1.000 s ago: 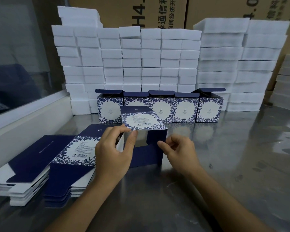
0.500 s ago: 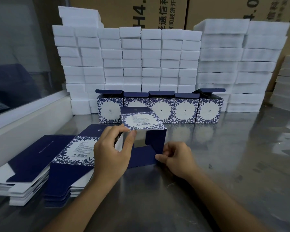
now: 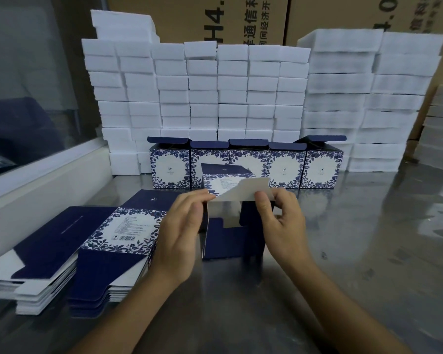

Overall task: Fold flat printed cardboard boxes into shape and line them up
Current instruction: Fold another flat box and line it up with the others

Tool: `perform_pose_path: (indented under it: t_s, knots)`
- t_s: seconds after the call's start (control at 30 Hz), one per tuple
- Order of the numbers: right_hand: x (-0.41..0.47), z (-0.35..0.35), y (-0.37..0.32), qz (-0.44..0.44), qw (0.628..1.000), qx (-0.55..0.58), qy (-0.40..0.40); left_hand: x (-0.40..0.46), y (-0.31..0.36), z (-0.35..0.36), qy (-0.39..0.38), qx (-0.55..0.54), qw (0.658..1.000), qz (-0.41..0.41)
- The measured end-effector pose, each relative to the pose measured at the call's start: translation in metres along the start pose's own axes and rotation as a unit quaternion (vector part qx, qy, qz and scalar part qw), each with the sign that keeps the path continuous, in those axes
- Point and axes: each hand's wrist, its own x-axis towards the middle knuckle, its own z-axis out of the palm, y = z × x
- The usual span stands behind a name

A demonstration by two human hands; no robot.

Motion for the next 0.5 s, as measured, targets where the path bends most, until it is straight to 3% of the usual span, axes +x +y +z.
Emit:
perform_pose_path:
  t_s: [0.1, 0.27, 0.5]
  knots:
    - [0.001, 0.0, -0.002, -0.001, 1.0, -0.002, 0.022, -0.003, -0.006, 0.007, 0.008, 0.1, 0.995, 0.002]
    - [-0.002, 0.002, -0.006, -0.008, 1.0, -0.001, 0.024, -0.005, -0.017, 0.006, 0.037, 0.171, 0.984, -0.032]
    - [-0.004, 0.002, -0.012, -0.003, 1.0, 0.005, -0.007, -0.001, -0.017, -0.003, 0.013, 0.243, 0.97, 0.017]
